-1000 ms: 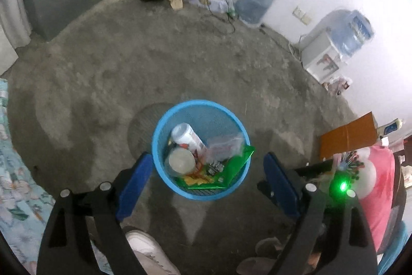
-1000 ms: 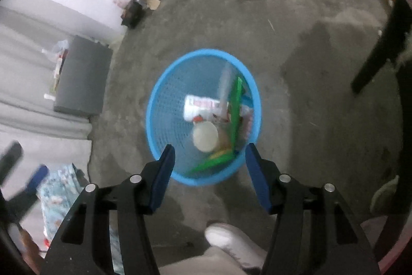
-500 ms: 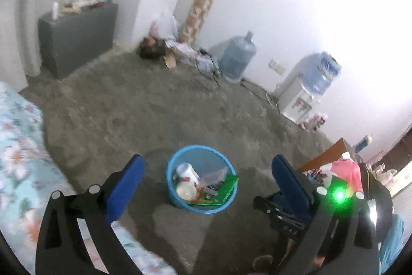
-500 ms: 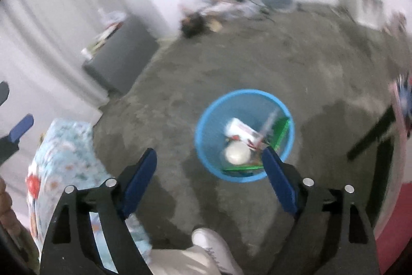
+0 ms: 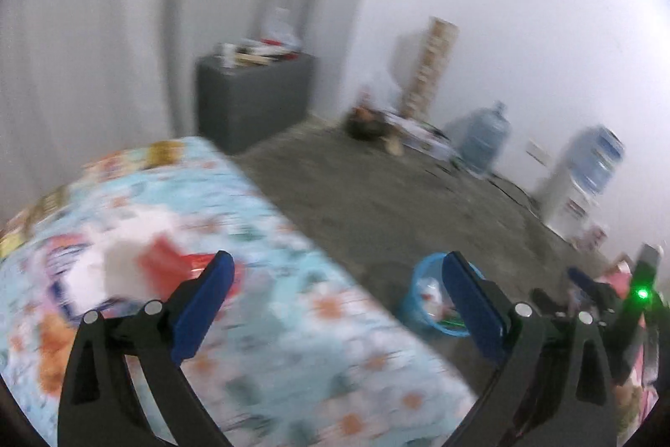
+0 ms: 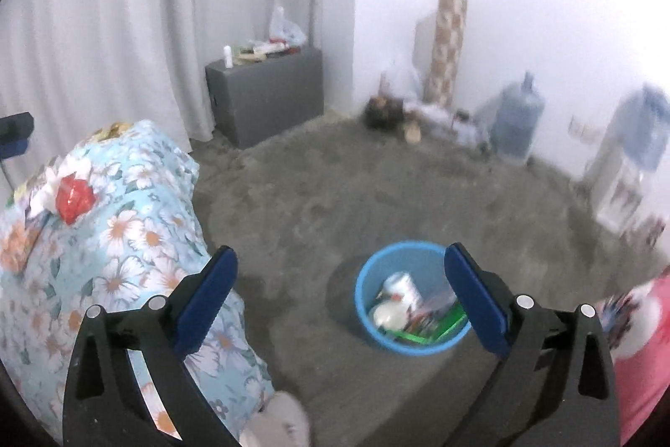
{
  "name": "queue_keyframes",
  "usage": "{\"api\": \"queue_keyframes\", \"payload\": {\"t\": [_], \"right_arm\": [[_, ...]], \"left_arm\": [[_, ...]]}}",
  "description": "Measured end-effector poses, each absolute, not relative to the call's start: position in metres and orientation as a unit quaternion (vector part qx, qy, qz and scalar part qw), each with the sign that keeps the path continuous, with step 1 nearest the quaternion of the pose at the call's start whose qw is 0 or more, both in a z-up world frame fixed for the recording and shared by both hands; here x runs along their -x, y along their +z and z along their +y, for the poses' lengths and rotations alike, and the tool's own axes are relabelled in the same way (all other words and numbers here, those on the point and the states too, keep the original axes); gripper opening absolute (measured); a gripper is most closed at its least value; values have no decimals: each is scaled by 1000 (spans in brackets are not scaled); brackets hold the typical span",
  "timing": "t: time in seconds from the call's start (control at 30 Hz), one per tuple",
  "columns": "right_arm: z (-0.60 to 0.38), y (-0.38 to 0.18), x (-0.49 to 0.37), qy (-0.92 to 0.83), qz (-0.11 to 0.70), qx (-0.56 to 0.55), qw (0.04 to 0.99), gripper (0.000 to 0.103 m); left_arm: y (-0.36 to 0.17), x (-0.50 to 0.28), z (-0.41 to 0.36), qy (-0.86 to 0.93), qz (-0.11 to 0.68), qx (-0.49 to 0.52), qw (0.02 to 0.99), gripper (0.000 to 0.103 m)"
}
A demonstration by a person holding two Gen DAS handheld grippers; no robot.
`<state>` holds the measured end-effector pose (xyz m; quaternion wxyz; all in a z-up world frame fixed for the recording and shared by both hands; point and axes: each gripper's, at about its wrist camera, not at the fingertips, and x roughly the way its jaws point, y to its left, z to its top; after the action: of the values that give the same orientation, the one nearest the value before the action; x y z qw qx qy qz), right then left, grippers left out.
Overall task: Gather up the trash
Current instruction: 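Move both tools back to the bed toward the red wrapper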
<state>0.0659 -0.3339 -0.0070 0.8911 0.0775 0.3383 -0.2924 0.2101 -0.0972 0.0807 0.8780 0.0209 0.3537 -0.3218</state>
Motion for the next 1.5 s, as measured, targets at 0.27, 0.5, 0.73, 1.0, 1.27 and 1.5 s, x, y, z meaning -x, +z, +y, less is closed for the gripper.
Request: {"api": "queue_keyframes", "payload": {"t": [0.27,0.5,0.73,1.0,1.27,1.5], "right_arm": [[-291,14,-89,-221,322,-53,919,95],[-257,31,-105,-192,303,-48,932,95],[-252,44,-124,-147,270,-118,944,95],[-224,30,-197,-18,343,-189,920,95],[-170,-8,-278,62,420,-101,900,87],[-170,-35,-339,76,459,-120,877,75]], "left_arm": [[80,-208,7,-254,351,57,899,97],[67,-200,54,-265,369,118,883,97],[52,-186,98,-289,367,168,868,97],[40,-185,151,-275,365,197,868,97],[33,-186,168,-241,364,193,879,97],[31,-202,147,-251,375,172,875,97]]}}
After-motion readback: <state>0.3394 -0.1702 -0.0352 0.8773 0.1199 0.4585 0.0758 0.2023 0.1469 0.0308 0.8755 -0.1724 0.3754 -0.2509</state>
